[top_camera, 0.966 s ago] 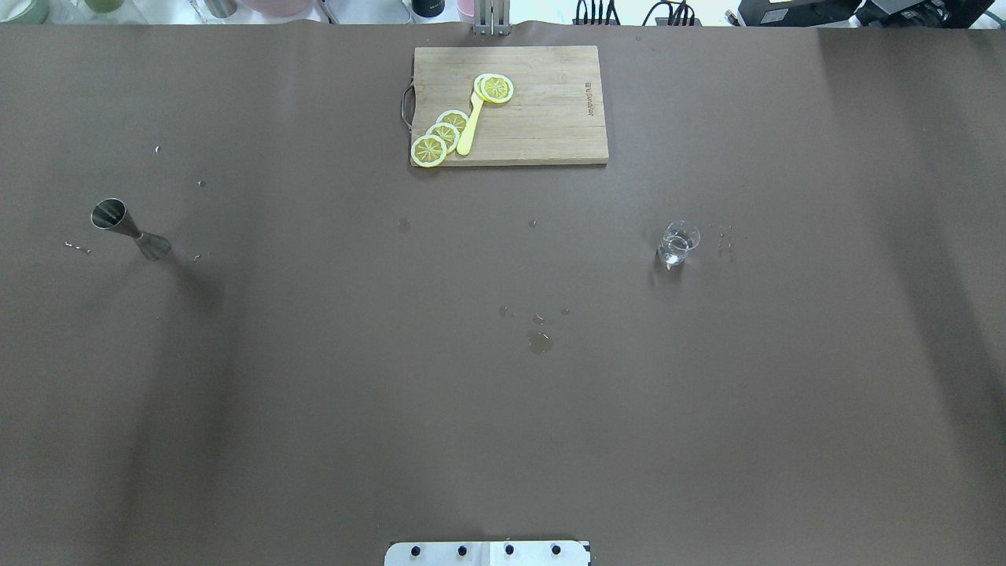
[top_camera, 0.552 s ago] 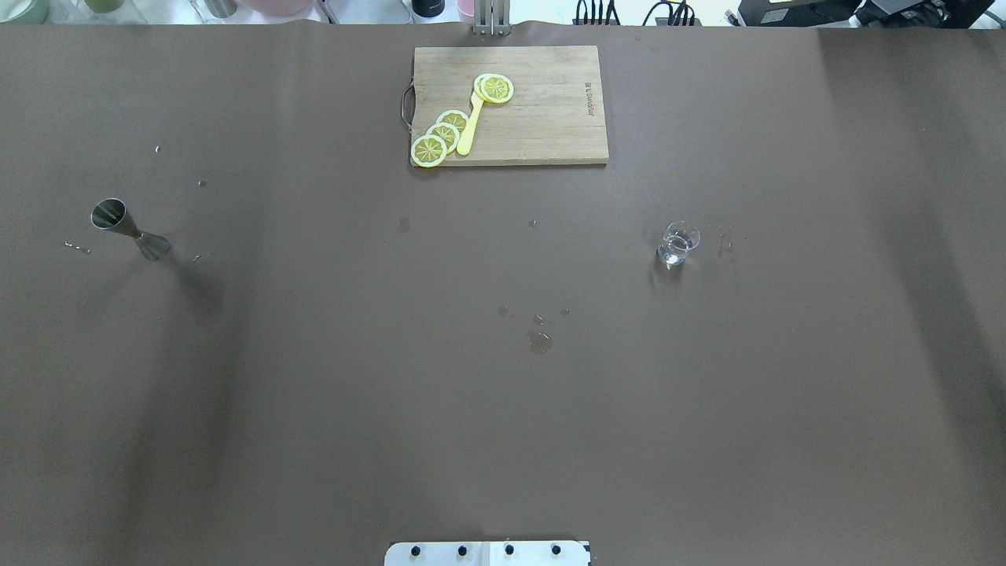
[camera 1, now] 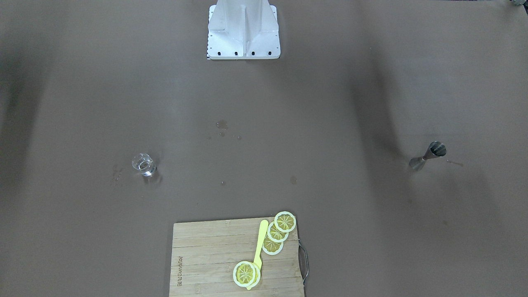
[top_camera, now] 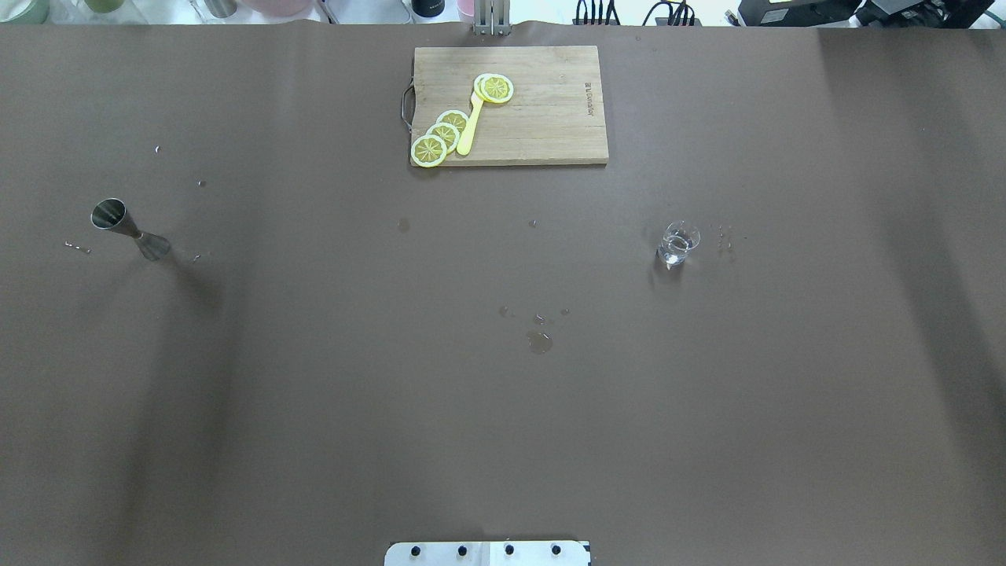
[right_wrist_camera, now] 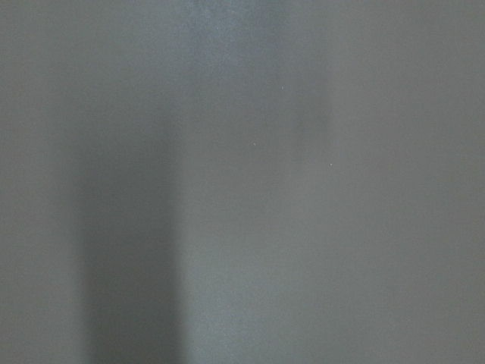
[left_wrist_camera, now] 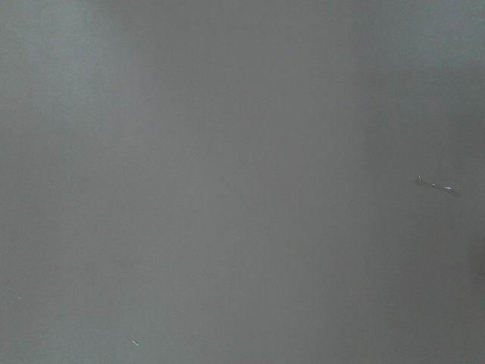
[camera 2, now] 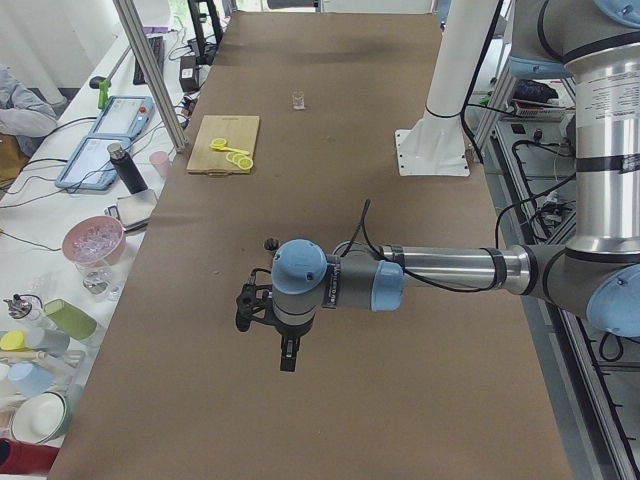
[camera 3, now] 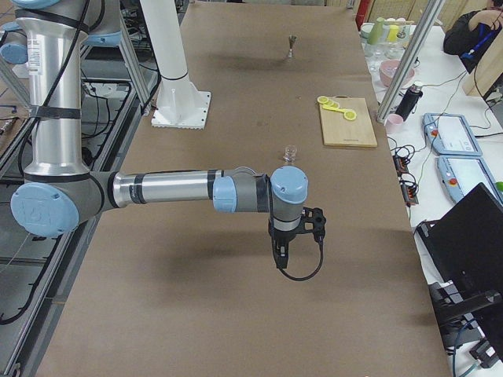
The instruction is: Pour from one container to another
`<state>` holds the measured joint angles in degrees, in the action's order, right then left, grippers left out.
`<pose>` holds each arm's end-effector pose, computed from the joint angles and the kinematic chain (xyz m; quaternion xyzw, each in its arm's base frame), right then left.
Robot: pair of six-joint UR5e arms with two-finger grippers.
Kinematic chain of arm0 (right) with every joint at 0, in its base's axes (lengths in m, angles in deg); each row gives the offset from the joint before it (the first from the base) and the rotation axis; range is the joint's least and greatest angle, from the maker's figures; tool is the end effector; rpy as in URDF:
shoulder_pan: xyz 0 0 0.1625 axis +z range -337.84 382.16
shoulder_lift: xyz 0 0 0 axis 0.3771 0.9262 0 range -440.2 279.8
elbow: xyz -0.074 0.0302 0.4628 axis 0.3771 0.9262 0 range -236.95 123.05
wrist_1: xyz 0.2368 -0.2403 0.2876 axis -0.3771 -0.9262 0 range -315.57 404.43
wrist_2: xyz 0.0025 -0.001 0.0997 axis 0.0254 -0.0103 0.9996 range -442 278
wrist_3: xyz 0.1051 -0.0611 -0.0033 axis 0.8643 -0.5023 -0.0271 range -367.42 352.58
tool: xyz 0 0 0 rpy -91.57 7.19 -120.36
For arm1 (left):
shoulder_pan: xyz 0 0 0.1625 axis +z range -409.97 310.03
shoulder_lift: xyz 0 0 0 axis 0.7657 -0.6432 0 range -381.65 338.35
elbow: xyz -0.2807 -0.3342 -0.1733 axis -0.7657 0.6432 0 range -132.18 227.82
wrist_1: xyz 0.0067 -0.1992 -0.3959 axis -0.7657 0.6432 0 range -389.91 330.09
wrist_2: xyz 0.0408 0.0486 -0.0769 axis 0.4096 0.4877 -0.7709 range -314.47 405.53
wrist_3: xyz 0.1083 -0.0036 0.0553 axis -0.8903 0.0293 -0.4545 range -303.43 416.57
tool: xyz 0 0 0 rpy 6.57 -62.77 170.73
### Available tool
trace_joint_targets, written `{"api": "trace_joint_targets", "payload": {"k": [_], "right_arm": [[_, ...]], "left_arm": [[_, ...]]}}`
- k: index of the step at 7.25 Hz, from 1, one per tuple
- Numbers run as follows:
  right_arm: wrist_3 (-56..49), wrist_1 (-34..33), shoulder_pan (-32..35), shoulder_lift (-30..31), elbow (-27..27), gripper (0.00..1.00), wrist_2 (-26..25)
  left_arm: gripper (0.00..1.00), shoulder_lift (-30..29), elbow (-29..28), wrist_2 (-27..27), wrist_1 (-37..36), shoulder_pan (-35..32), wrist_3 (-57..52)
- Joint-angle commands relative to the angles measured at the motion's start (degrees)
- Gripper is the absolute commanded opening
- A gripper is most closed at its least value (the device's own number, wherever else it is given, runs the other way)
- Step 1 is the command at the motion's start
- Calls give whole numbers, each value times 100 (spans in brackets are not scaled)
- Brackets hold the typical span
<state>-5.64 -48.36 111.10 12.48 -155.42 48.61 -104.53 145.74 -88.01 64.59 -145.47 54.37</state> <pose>0.0448 -0.5040 0.6759 0.0160 -0.3473 -0.0032 0.9376 -0.0945 -0.4649 0.7012 0.0676 0.3668 -0.0096 0.9278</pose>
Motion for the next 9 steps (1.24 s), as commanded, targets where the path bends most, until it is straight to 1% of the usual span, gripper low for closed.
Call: {"api": "trace_joint_targets", "payload": {"k": [1, 2, 3, 5, 6, 7, 8, 9], "right_arm": [[68, -3, 0, -57, -31, 100, 34], [103, -3, 0, -83, -145, 100, 52], [147, -3, -17, -135, -215, 100, 61], [174, -73, -158, -486, -207, 100, 123], [174, -47, -158, -488, -286, 100, 219], [156, 5, -176, -514, -234, 100, 602], [165, 415, -385, -627, -147, 100, 1294], [156, 750, -465, -889, -85, 100, 1161]], "left_arm": [[99, -750, -734, 451, 121, 83, 105], [99, -991, -826, 452, 121, 83, 236], [99, -1011, -775, 348, 130, 92, 272], [99, -1002, -696, 241, 217, 92, 264], [99, -933, -652, 241, 592, 84, 272], [99, -627, -486, 258, 1170, 83, 264], [99, -398, -241, 285, 1716, 83, 272], [99, -204, -151, 285, 2034, 83, 264]]}}
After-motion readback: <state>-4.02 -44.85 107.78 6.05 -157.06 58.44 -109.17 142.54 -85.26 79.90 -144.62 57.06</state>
